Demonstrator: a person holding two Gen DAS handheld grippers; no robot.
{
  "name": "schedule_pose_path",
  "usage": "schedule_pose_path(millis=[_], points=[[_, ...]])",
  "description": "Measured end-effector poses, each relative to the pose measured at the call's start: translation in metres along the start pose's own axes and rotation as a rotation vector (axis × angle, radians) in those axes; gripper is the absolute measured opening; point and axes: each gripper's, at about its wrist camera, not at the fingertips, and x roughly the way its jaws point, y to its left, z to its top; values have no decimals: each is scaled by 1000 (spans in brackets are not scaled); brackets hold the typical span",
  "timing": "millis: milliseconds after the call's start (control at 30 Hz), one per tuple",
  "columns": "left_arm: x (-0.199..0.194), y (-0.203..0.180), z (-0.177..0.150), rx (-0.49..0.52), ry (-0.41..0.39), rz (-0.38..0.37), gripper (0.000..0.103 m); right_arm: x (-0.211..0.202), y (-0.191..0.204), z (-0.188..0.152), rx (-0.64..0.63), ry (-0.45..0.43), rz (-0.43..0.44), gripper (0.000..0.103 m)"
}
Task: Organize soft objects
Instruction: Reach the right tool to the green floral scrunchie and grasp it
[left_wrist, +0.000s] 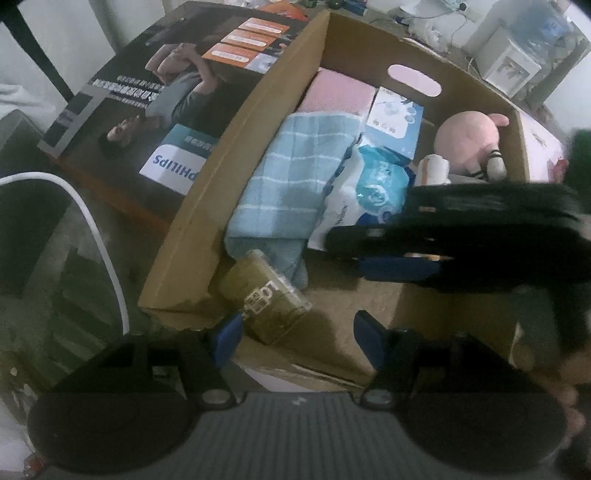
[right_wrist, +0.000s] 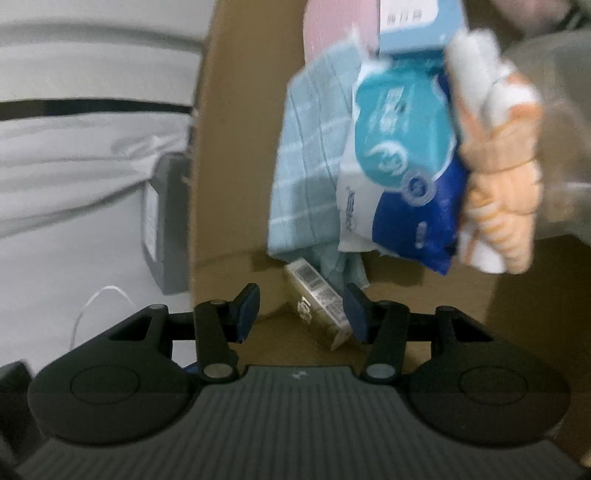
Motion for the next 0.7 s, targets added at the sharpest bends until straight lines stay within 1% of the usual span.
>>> schedule_pose_path(millis=[100,167,233,267,300,367,433,533,633,700], points=[[-8,-19,2,30,-16,-16,68,-37,-10,-9,-1,-60,58,50],[-15,-39,1,62,-27,-42,68,-64,-21,-18,10,-106,99,50],[-20,-64,-4,101,-34,-76,69,-102,-36,-33,19,-170,141,55],[-22,-79,-7,127,-37,-99,69,-121,-44,-41,27,-206,152,60],[-24,-93,-10,151,-35,-117,69,-139,-53,-48,37,-238,156,63],[-26,-128,-19,204,-26,-160,69,-178,-76,-65,68,-309,156,65],[-26,-164,-30,263,-13,-198,69,-218,-105,-86,121,-378,137,67],[-24,-213,-48,344,9,-241,69,-265,-152,-114,198,-458,70,68],[-17,-257,-74,413,28,-269,69,-296,-196,-132,265,-511,6,68],[-8,-282,-90,450,27,-275,69,-311,-220,-135,266,-533,-31,68]])
